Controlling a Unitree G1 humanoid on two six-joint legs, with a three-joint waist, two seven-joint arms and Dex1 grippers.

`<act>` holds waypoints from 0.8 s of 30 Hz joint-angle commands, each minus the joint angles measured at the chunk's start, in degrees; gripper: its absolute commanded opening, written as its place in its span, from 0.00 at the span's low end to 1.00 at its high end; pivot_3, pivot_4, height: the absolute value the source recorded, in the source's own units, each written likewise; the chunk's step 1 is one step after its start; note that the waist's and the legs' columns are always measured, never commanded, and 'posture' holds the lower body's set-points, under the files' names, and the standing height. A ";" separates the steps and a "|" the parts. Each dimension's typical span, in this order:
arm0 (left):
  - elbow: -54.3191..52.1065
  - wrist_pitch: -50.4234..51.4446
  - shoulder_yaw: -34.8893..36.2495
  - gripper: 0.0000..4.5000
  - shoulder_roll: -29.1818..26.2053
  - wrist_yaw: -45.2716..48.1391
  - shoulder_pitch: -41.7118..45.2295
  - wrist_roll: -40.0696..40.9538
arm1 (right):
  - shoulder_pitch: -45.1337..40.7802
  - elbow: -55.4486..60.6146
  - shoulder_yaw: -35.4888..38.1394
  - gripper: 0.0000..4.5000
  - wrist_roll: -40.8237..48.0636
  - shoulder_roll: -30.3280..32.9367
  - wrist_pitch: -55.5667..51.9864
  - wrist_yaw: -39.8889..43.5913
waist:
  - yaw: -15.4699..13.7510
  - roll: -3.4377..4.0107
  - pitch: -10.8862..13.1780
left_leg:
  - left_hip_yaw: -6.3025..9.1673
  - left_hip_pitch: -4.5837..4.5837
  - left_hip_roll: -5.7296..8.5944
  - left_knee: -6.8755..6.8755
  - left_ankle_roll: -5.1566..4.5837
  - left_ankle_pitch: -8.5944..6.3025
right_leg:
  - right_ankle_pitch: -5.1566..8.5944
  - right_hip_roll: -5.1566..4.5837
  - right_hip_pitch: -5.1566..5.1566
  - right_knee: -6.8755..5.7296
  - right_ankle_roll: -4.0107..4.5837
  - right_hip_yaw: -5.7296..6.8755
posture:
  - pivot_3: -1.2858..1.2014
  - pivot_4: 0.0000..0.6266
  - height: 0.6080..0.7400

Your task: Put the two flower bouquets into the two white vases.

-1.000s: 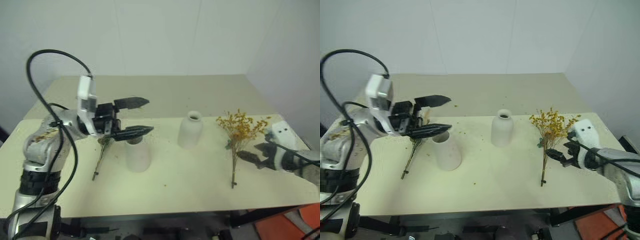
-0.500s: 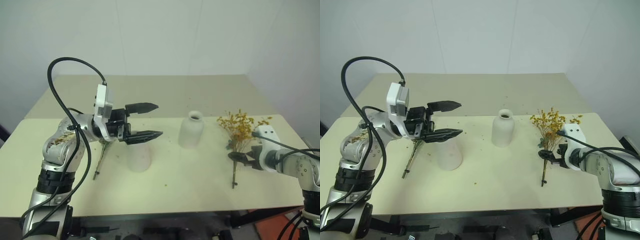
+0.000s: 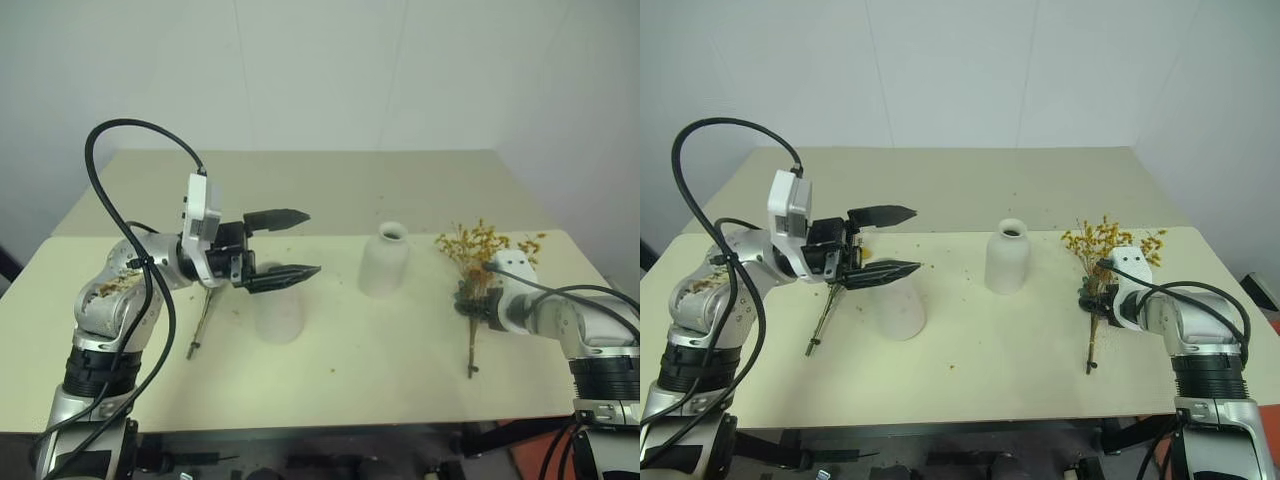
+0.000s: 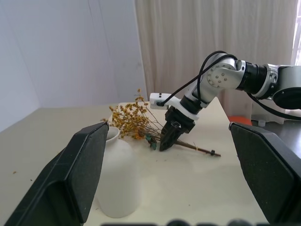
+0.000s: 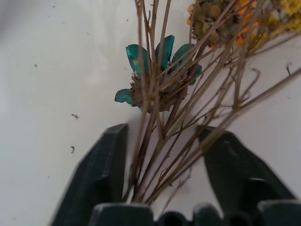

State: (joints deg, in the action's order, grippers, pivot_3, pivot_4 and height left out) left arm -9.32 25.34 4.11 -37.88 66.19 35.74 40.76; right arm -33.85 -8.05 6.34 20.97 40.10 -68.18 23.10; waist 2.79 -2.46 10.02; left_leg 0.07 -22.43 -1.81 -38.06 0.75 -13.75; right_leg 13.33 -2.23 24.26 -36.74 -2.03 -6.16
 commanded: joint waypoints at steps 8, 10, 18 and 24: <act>-0.71 0.11 4.40 1.00 -2.21 -0.22 0.16 1.12 | -1.14 3.35 1.42 0.00 -0.36 1.27 -1.15 0.29 | 0.05 0.00 0.00 | 0.00 -0.01 0.00 0.00 0.00 0.00 | 0.00 0.00 0.01 0.01 0.00 0.00 | 0.52 0.24 1.00; -0.78 0.31 4.56 1.00 -2.10 -0.20 0.29 1.35 | -1.03 5.92 1.56 0.00 -1.18 1.69 -0.50 -0.79 | 0.06 0.01 0.00 | 0.00 -0.02 0.00 0.00 0.00 0.00 | 0.00 0.00 0.02 0.01 0.00 0.00 | 0.52 0.24 1.00; -0.82 0.89 5.20 1.00 -2.01 -0.27 0.39 1.55 | -0.74 14.80 6.55 0.00 -11.86 -4.35 31.17 -14.70 | 0.17 0.01 0.01 | -0.01 -0.05 0.00 0.01 0.00 0.00 | 0.01 0.00 0.09 0.00 -0.01 -0.01 | 0.52 0.24 1.00; -0.70 1.53 6.35 1.00 -2.02 -0.76 0.36 2.41 | -7.55 19.04 10.51 0.00 -2.37 -15.57 46.15 -12.17 | 1.17 0.01 0.01 | 0.00 -0.02 -0.02 0.01 0.00 0.00 | -0.02 0.00 0.06 -0.02 0.00 -0.02 | 0.52 0.24 1.00</act>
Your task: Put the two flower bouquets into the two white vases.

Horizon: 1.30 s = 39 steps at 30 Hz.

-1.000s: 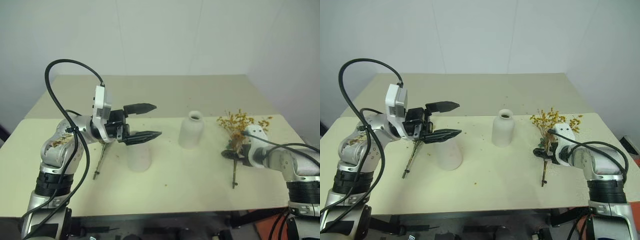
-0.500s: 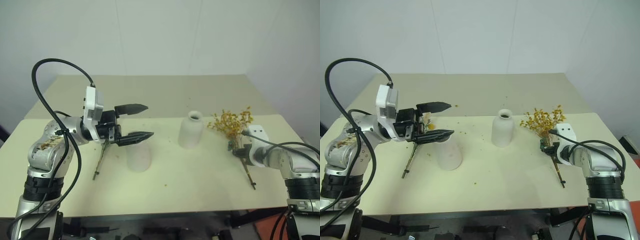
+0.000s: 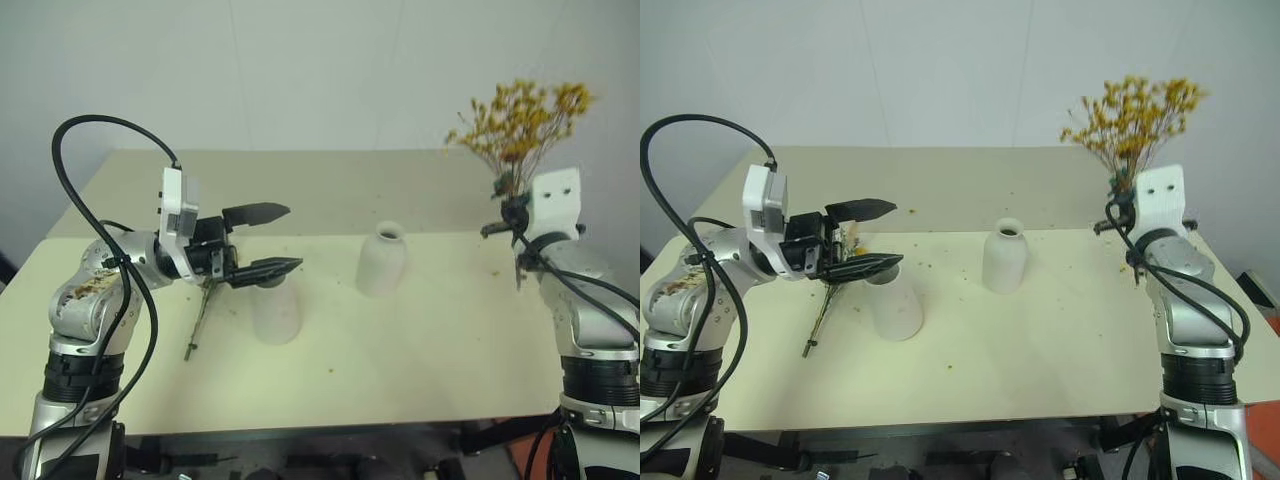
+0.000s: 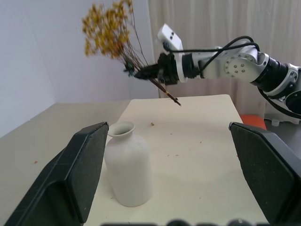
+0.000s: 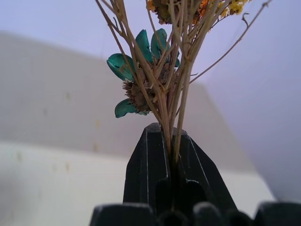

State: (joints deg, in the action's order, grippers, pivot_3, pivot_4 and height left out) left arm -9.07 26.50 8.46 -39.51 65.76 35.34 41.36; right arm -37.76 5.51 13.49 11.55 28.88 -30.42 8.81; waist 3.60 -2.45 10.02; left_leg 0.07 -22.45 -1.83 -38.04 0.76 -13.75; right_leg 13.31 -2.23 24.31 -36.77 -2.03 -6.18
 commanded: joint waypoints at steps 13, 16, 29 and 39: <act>-4.25 2.11 3.43 1.00 -1.58 -2.82 -2.18 3.02 | -7.37 2.90 0.70 0.00 13.20 -21.03 21.72 2.49 | 0.34 0.05 0.02 | 0.17 -0.06 0.04 0.01 0.00 0.00 | -0.03 -0.14 0.03 -0.09 0.05 0.19 | 0.52 0.24 1.00; -4.33 2.46 3.51 1.00 -1.74 -2.92 -2.14 3.02 | -7.39 0.33 -0.32 0.00 13.30 -22.92 23.14 3.43 | 0.56 0.07 0.04 | 0.17 0.01 0.03 0.01 0.00 0.00 | -0.03 -0.12 0.05 -0.20 0.06 0.19 | 0.52 0.24 1.00; -6.25 3.83 4.85 1.00 -2.87 -3.70 -3.90 4.75 | -6.73 -9.45 -3.03 0.00 9.49 -23.91 30.63 6.17 | 0.55 0.09 0.05 | 0.17 0.02 0.02 0.01 0.00 0.00 | -0.02 -0.11 0.06 -0.23 0.08 0.19 | 0.52 0.24 1.00; -6.23 3.34 5.00 1.00 -3.00 -3.18 -4.24 4.78 | -2.89 -13.91 -8.12 0.00 3.47 -25.48 38.48 8.09 | 0.55 0.09 0.05 | 0.17 0.02 0.02 0.02 0.00 0.00 | -0.02 -0.11 0.06 -0.22 0.08 0.19 | 0.52 0.24 1.00</act>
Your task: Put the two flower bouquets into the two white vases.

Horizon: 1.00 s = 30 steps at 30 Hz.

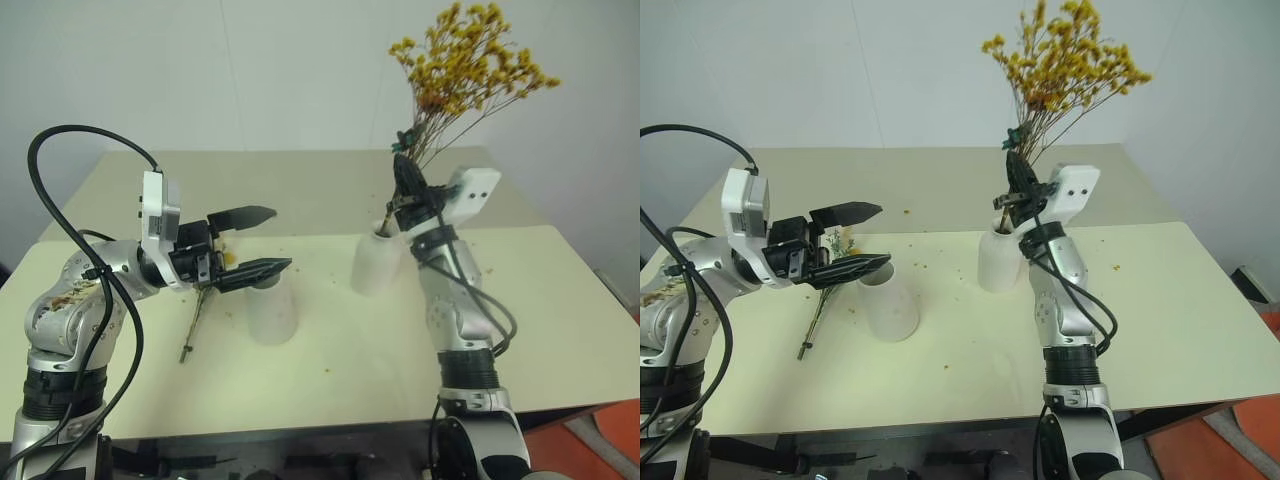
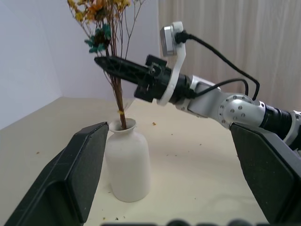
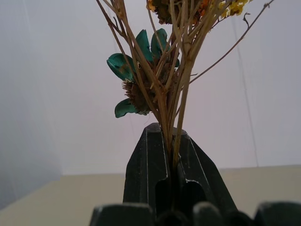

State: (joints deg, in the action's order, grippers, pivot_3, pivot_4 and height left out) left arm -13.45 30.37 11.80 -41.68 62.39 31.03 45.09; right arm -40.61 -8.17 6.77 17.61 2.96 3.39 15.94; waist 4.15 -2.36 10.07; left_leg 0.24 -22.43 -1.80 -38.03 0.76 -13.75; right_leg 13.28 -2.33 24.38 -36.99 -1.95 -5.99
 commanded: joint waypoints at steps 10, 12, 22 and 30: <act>-2.19 -1.11 1.90 1.00 -0.11 -0.41 -0.73 0.74 | 2.22 0.46 -2.25 0.13 -5.56 0.32 6.27 -0.68 | -0.02 0.00 0.00 | 0.00 0.00 0.00 0.00 0.00 0.00 | 0.00 0.00 0.00 0.00 0.00 0.00 | 0.52 0.24 1.00; -2.32 -1.07 1.76 1.00 0.14 -0.54 -0.87 0.91 | 2.71 0.85 -1.97 0.25 -5.45 0.60 5.86 -0.78 | -0.03 0.00 0.00 | 0.00 0.00 0.00 0.00 0.00 0.00 | 0.00 0.00 0.00 0.00 0.00 0.00 | 0.52 0.24 1.00; -1.32 -1.88 2.10 1.00 0.11 0.34 -0.88 0.80 | 7.33 6.78 -3.27 0.94 -9.62 3.46 1.31 -3.76 | -0.09 0.00 0.00 | 0.00 -0.01 0.00 0.00 0.00 0.00 | 0.00 0.00 0.00 0.02 0.00 0.00 | 0.52 0.24 1.00; -0.74 -2.03 1.48 1.00 0.50 0.68 -0.56 0.48 | 10.47 13.48 -3.63 0.99 -13.30 7.17 -6.65 -5.92 | -0.01 0.00 0.00 | 0.01 -0.01 0.00 0.00 0.00 0.00 | 0.01 0.01 0.00 0.02 0.00 0.00 | 0.52 0.24 1.00</act>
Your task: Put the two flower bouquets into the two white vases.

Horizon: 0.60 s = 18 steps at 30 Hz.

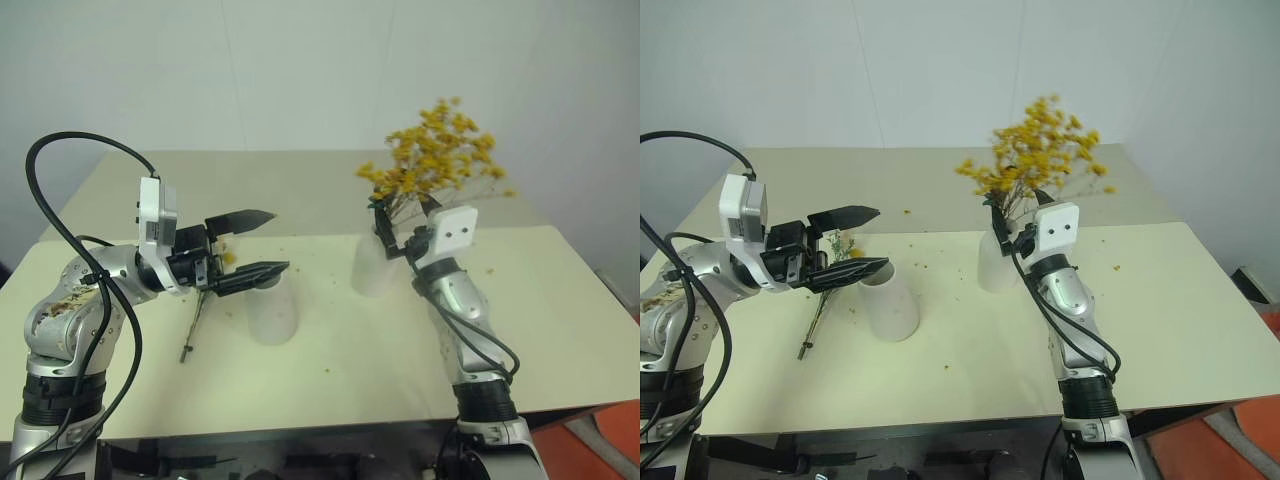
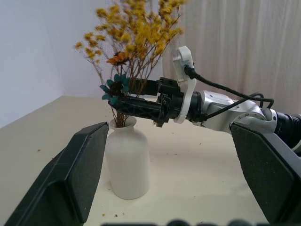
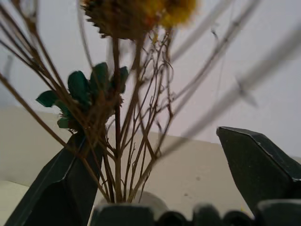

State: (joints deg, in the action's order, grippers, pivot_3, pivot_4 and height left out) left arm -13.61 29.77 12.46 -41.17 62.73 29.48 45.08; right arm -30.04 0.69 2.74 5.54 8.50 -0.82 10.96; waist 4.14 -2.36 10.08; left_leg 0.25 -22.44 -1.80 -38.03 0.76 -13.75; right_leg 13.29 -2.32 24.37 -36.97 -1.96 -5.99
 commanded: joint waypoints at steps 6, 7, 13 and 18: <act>0.17 -1.88 0.55 1.00 0.16 0.49 1.31 0.16 | 2.22 10.69 -1.21 0.99 -0.69 6.76 -5.17 4.96 | -0.15 0.00 0.00 | 0.00 -0.01 0.00 0.00 0.00 0.00 | 0.01 0.00 -0.01 0.05 -0.01 0.01 | 0.52 0.24 1.00; 0.23 -1.90 0.50 1.00 0.16 0.45 1.38 0.19 | 2.23 11.49 -1.54 0.99 -0.53 7.70 -6.25 6.20 | -0.09 0.00 0.00 | 0.00 -0.02 0.02 0.00 0.00 0.00 | 0.01 0.00 -0.01 0.05 -0.01 0.00 | 0.52 0.24 1.00; -0.35 -1.71 0.77 1.00 0.29 -0.24 1.00 0.40 | 0.69 15.12 -2.65 0.99 -0.40 13.88 -13.29 12.41 | -0.16 -0.01 0.01 | 0.00 0.01 0.01 0.00 0.00 0.00 | 0.00 0.00 -0.04 0.06 -0.01 0.01 | 0.52 0.24 1.00; -1.64 -1.13 1.56 1.00 0.01 -1.10 -0.24 1.15 | 4.87 19.79 0.31 0.99 1.21 19.56 -17.95 16.37 | -0.26 -0.02 0.01 | 0.00 -0.03 0.01 0.00 0.00 0.00 | 0.01 0.00 -0.04 0.12 -0.01 0.01 | 0.52 0.24 1.00</act>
State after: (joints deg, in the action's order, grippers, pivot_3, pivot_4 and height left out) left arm -13.04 28.81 12.44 -40.71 62.11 29.32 45.08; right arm -26.82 16.98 0.07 5.57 26.02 -17.43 25.80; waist 3.88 -2.38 10.08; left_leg 0.24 -22.46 -1.79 -38.02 0.76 -13.76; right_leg 13.30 -2.33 24.31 -36.83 -1.97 -5.98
